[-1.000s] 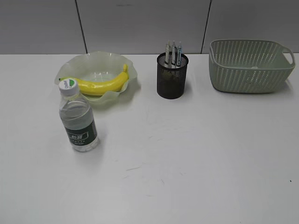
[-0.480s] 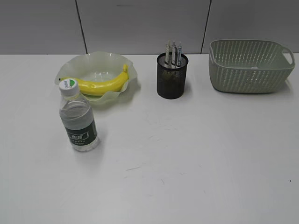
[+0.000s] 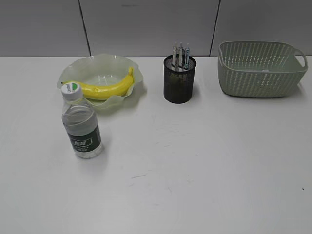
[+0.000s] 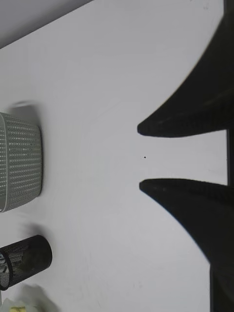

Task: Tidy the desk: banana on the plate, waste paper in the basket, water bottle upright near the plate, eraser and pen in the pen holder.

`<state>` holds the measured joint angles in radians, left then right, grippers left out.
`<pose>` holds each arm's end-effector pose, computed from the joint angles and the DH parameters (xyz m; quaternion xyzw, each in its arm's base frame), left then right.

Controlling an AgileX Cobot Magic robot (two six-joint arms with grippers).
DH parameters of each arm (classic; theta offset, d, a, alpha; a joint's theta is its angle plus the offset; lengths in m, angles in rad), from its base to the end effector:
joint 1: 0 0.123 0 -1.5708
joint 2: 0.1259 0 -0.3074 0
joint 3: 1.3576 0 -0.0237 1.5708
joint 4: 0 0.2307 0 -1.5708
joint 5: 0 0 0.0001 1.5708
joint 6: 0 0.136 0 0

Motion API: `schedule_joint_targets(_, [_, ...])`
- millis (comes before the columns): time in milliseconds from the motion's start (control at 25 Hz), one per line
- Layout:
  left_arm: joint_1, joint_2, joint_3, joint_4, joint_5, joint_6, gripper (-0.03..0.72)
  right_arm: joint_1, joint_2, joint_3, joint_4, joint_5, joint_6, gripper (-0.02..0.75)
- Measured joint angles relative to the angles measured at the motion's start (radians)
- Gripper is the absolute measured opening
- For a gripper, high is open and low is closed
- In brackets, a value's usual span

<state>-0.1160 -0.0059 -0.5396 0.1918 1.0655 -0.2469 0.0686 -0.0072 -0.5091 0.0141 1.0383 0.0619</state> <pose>-0.0083 0.0238 0.2600 -0.0609 0.8364 -0.0028 0.5448 -0.0056 0.0013 0.2525 -0.0031 0.8429 0.0421 0.5364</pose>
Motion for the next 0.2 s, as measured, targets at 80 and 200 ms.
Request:
schedule_joint_targets(80, [0.000,0.000,0.000,0.000,0.000,0.000,0.246,0.000,0.000,0.000,0.001,0.000,0.000,0.247])
schedule_joint_targets(200, [0.000,0.000,0.000,0.000,0.000,0.000,0.244,0.000,0.000,0.000,0.001,0.000,0.000,0.247])
